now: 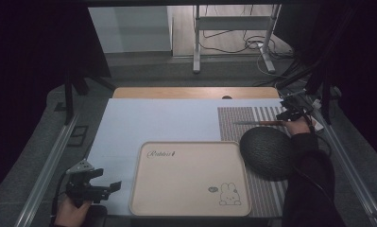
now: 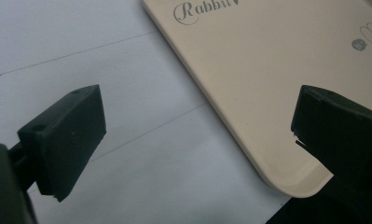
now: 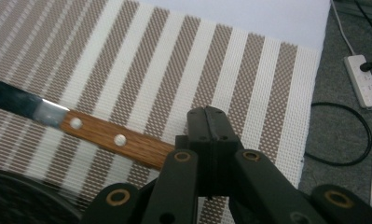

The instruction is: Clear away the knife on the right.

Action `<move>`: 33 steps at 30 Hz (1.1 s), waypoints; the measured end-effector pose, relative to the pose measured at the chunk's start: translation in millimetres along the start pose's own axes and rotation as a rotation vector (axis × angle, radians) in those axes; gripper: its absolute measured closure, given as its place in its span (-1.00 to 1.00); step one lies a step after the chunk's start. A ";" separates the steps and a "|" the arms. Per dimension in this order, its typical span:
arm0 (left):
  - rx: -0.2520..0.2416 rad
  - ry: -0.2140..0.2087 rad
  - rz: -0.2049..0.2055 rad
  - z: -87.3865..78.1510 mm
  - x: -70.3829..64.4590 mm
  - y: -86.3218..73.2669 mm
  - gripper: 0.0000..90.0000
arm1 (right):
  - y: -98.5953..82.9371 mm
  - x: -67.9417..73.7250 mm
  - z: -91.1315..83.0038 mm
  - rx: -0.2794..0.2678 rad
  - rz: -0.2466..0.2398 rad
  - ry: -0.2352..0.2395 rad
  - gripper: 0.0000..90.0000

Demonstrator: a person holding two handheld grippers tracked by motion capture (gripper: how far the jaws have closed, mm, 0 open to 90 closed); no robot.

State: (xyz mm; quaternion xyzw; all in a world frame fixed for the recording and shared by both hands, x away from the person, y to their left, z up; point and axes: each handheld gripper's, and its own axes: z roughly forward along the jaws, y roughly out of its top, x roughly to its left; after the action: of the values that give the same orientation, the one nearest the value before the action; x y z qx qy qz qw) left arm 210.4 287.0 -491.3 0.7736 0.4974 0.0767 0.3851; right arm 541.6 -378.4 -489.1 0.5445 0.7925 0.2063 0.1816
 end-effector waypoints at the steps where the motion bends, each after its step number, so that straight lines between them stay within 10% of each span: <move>1: 0.001 0.001 0.000 0.0 -0.1 0.0 -0.92 | -1.1 -0.5 1.4 0.005 -0.002 -0.004 0.99; 29: 0.006 0.010 0.007 0.9 -1.5 0.5 -0.90 | -22.1 6.4 -11.6 0.085 -0.051 0.075 0.98; 33: 0.007 0.010 0.008 0.9 -1.5 0.5 -0.90 | -17.9 7.2 -15.1 0.055 -0.030 0.055 0.66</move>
State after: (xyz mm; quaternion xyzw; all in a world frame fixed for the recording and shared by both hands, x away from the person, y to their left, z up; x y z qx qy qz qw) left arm 210.5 285.2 -491.2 0.7765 0.4965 0.0806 0.3796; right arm 517.3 -379.3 -486.1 0.5316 0.8105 0.1967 0.1478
